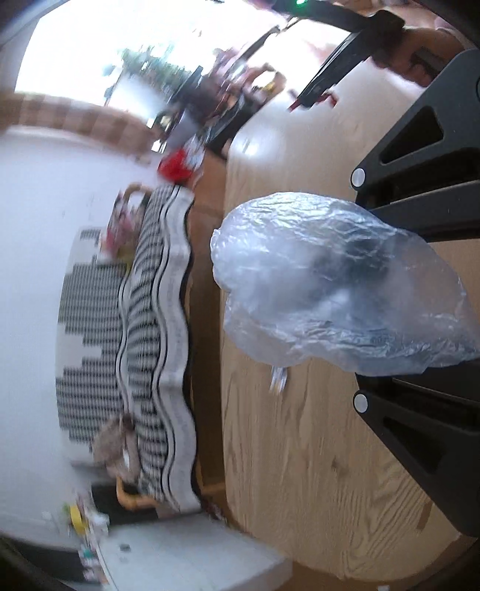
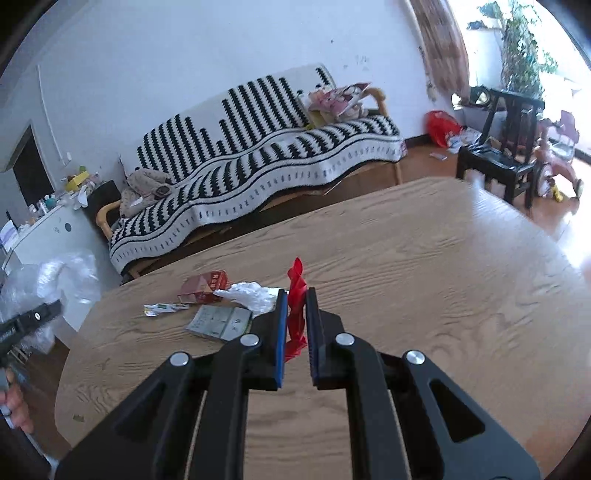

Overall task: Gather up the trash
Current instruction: 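Carry the plastic bag and red ribbon to the black bin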

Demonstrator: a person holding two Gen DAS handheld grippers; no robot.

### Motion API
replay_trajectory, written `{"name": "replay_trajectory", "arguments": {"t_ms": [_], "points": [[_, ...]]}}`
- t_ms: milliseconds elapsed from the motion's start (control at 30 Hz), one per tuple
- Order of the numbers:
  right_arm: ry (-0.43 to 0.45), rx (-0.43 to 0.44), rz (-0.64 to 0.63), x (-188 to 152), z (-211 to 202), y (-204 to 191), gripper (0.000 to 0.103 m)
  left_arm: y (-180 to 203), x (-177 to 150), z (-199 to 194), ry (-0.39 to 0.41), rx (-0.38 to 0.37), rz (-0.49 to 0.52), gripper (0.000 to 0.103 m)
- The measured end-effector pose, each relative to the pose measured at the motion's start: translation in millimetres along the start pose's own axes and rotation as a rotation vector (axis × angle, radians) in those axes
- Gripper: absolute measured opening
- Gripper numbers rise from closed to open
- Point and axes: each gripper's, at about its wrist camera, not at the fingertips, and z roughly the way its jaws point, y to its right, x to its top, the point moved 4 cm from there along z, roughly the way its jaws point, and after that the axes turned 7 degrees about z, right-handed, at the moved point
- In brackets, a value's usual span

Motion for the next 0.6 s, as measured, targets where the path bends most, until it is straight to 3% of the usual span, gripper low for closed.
{"name": "replay_trajectory", "arguments": {"t_ms": [133,333,433,600], "points": [[0.049,-0.055,0.005,6,-56,40,0.010,75,-25,2,-0.054,-0.155,0.024,0.004],[0.111,-0.166,0.079,-5,-146,127,0.010,176,-67,-1,-0.131,-0.309,0.135,0.004],[0.087,-0.204,0.121,-28,-170,166,0.010,222,-97,-3,-0.192,-0.386,0.187,0.004],[-0.039,-0.221,0.205,-90,-175,222,0.010,294,-169,14,-0.393,-0.498,0.269,0.004]]}}
